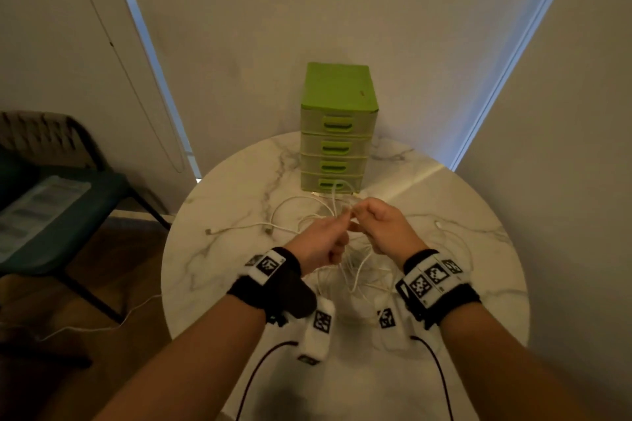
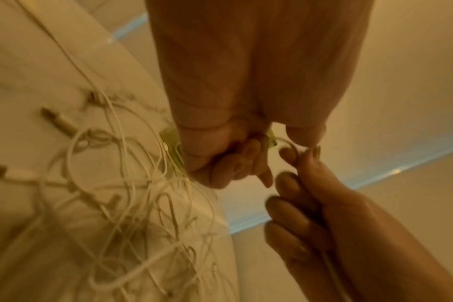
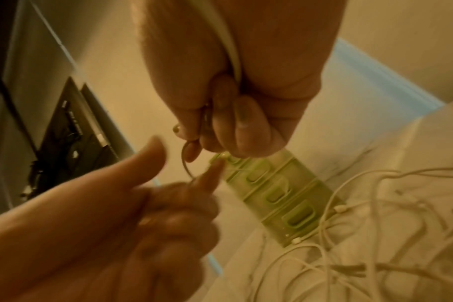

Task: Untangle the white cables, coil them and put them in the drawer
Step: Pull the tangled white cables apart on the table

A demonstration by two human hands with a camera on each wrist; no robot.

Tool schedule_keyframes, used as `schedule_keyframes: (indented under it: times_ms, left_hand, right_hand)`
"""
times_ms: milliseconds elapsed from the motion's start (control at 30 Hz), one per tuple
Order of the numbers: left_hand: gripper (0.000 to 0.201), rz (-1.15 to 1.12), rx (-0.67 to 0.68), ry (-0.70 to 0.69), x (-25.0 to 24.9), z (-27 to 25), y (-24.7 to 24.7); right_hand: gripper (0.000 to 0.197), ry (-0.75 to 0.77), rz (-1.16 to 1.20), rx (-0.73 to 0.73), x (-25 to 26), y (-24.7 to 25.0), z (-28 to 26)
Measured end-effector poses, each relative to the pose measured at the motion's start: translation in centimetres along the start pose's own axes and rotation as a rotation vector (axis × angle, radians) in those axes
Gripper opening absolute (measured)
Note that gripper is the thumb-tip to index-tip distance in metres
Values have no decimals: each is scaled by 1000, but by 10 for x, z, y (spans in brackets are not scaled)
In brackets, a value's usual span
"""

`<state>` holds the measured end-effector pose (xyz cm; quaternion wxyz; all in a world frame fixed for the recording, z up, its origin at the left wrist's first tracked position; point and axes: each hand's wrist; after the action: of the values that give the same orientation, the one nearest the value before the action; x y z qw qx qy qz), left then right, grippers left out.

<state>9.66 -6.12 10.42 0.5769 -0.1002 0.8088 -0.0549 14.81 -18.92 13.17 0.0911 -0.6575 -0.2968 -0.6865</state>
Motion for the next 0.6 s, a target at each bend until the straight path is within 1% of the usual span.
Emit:
schedule_keyframes:
  times_ms: [67,100,167,233,267,333,400,433,467,500,533,600]
  left_hand:
    - [28,-124,-41,-47,-5,2,-6]
    - [24,-138,-72,-88,-8,3,-6]
    - [17,-19,-124,-160,-10,6,-5]
    - [19,99,-213,-195,-8,8,1]
    - [22,103,-286,-206,-7,9,9]
    - [27,7,-423,-208,-7,10,33]
    - [27,-76,-521,-219,-10,9,59]
    - [27,-87,-542,-224,-10,10,66]
    - [26,-96,-537,-216,-10,11,68]
    - [24,-113,-500,-190,-10,12,64]
    - [19,-135,-433,-144,-9,12,55]
    - [14,-148,-256,-44,-4,11,29]
  right_hand:
    - [21,22,-38,51,4,-4,-3]
    - [17,15,-49,74,2,-3,-4]
    - [18,-59,-32,126,-4,2,-5]
    - [17,-132,-65,160,-8,11,-7]
    - [15,-156,-104,159,-11,18,-9]
    - [19,-198,-196,123,-20,40,-15]
    - [23,-214,-288,100,-32,61,-23]
    - [25,-220,-317,87,-36,69,-26]
    - [27,-224,-327,69,-38,72,-28]
    - [28,-212,-331,54,-39,72,-27]
    - [28,-190,-334,41,-38,69,-27]
    - [26,-133,-335,35,-32,57,-22]
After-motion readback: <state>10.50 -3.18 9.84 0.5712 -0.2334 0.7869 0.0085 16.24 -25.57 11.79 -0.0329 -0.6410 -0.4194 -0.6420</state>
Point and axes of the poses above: each hand's wrist, its own z-axis towards the middle knuckle, its own y-axis out of the back of the hand, x = y × z, and after that the axes turned 2 degrees about -y, right-handed
